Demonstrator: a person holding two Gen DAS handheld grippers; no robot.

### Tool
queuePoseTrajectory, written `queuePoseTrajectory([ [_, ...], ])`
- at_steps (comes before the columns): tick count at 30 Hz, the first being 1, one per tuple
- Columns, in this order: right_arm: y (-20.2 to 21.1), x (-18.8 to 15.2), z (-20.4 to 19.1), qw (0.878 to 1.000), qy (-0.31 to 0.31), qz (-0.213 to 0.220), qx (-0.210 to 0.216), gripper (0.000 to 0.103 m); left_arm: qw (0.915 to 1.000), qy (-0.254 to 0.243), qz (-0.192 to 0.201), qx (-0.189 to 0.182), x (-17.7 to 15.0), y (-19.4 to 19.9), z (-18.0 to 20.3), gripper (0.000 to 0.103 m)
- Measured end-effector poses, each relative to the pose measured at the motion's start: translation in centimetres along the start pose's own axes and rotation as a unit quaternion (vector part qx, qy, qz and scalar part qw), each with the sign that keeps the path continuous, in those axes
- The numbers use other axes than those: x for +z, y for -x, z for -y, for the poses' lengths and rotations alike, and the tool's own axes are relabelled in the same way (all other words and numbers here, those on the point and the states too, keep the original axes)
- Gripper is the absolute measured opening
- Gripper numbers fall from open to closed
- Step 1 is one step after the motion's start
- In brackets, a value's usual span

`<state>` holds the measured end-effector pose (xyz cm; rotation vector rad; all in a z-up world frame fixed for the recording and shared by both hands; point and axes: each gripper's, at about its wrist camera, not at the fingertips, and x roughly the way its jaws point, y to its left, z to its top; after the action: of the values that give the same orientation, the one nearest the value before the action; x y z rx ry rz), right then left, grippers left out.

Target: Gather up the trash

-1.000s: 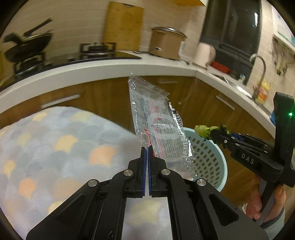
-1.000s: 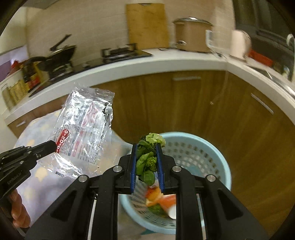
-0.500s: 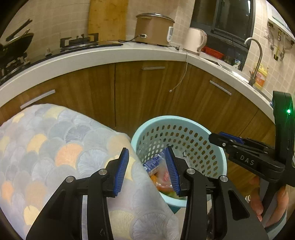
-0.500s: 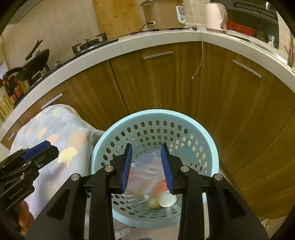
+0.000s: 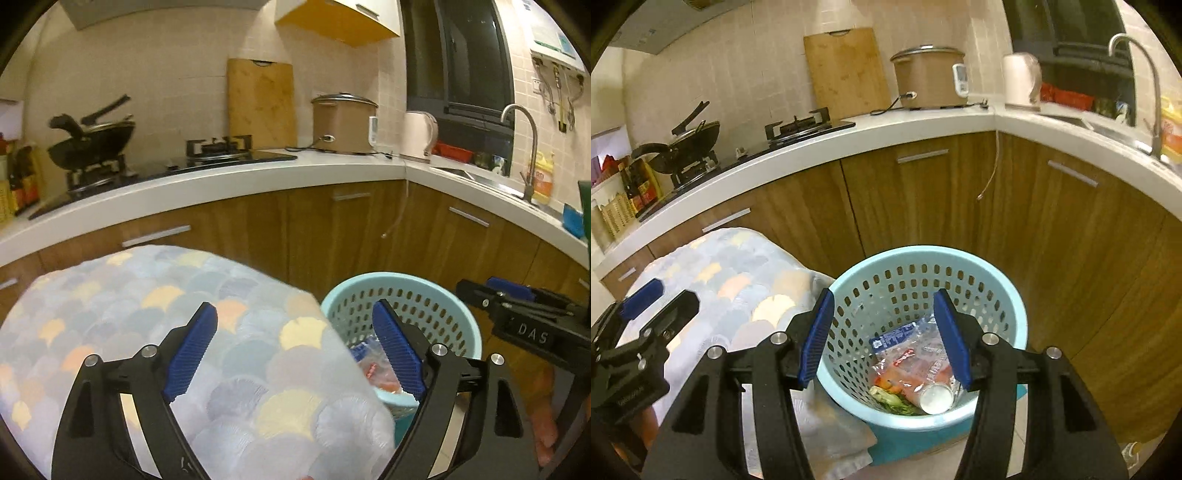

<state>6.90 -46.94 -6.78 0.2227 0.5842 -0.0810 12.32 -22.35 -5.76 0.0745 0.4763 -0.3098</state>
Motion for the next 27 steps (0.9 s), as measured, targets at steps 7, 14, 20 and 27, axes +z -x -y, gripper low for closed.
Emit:
queuePoseTrajectory([
  [7,2.2,-0.7,-0.9,0.999,0.001,0.049,-0.014,0.052,0.9996,0.017,0.02,0.008,-1.0,1.1,-1.0,0.084],
  [14,4.3,-0.9,-1.4,0.994,0.011,0.103,-0.023,0.052,0.9986,0.016,0.042,0.026,-1.2,2.1,-1.2,0.089],
  [20,4.7,-1.0,-1.4,0.994,0.01,0.11,-0.02,0.052,0.9987,0.016,0.039,0.029,-1.1,2.0,-1.1,0.089],
  [27,4.8,-1.1,-1.4,0.994,0.011,0.111,-0.018,0.052,0.9989,0.025,0.03,0.024,-1.1,1.8,-1.5,0.09],
])
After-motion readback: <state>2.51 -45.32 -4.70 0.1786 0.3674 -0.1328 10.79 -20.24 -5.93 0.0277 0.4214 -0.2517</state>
